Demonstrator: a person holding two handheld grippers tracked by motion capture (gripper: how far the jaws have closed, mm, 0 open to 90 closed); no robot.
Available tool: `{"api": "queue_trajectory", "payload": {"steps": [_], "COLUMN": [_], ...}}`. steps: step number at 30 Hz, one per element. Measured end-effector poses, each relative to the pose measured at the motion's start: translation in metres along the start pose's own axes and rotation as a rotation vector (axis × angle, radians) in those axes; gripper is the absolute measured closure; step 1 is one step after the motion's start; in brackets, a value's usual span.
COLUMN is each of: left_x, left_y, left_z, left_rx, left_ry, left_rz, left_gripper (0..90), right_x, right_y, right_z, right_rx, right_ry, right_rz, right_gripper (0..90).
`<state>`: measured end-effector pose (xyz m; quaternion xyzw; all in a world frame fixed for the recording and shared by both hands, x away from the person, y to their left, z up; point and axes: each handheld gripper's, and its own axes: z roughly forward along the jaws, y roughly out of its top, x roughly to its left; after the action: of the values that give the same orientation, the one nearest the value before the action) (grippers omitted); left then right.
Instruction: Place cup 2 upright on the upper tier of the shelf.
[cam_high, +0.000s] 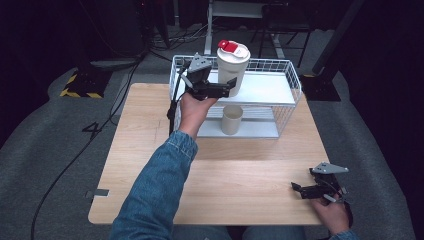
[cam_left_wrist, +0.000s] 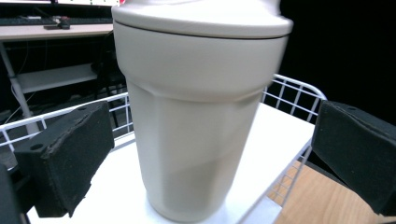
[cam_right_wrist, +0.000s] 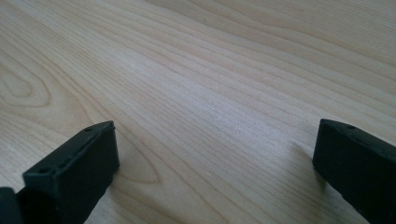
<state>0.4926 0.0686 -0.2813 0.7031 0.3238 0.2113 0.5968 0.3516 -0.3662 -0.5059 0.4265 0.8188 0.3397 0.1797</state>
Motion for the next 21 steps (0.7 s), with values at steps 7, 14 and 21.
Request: {"api": "queue_trajectory", "payload": {"steps": [7, 14, 21], "left_x": [-0.010, -0.020, -0.025], "left_y": [-0.002, -0.006, -0.011], "left_z": [-0.024, -0.049, -0.075], "left_rx": [-0.008, -0.010, -0.011], "left_ry": [-0.020, -0.037, -0.029], "left_rz": [0.012, 0.027, 0.025], "left_gripper": [0.0, 0.0, 0.0], "right_x": [0.000, 0.000, 0.000], "right_y": [0.000, 0.000, 0.000], "right_z": [0.000, 0.000, 0.001], "right_rx": [0.000, 0.001, 0.000], "right_ry": [0.000, 0.004, 0.005], "right_rz": [-0.001, -0.007, -0.008], "right_gripper": [0.2, 0.2, 0.2]}}
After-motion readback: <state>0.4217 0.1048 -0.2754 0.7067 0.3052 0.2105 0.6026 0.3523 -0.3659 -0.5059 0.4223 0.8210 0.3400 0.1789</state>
